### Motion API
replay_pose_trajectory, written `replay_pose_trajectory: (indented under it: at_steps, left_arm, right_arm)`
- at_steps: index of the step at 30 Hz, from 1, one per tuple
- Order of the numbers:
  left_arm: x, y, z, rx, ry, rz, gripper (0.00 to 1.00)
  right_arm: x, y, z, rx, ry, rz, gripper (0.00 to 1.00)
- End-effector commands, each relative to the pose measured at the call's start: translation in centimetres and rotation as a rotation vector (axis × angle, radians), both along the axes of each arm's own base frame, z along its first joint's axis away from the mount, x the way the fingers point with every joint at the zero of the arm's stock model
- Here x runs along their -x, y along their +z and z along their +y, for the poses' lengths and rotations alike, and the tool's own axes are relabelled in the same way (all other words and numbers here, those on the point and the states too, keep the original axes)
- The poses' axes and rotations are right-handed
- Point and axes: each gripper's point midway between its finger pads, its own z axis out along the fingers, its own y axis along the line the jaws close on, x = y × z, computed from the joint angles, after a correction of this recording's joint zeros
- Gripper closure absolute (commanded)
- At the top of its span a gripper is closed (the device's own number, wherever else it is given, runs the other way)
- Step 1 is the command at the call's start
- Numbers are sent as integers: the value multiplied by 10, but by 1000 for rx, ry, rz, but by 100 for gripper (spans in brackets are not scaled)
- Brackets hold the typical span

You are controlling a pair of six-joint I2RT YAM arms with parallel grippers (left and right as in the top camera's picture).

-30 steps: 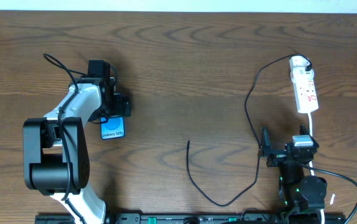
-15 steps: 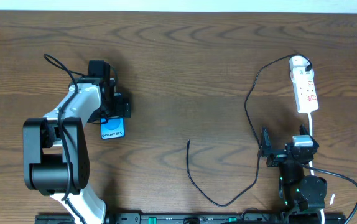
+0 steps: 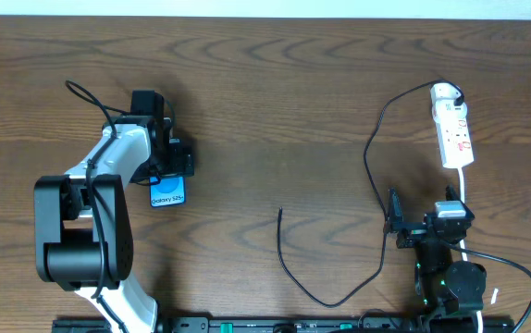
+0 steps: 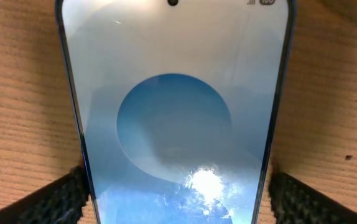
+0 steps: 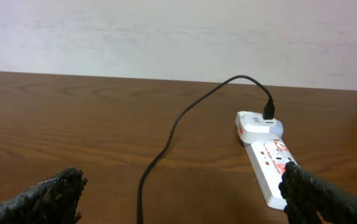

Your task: Plug charger to phone and switch on socket

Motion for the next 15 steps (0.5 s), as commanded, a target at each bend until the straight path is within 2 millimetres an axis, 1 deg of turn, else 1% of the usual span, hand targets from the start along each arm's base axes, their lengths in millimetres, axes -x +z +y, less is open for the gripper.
replay_pose_trajectory:
  at_steps: [1,7,13,15]
  left_arm:
    - [10,-7,4,-20,6,39,14]
    - [10,-7,4,-20,6,39,23]
    - [10,-7,4,-20,6,39,26]
    - [10,-7,4,-20,6,39,30]
  right_arm:
    - [0,0,1,4,8,-1,1]
    - [0,0,1,4,8,-1,1]
    - [0,0,1,4,8,-1,1]
    - [0,0,1,4,8,-1,1]
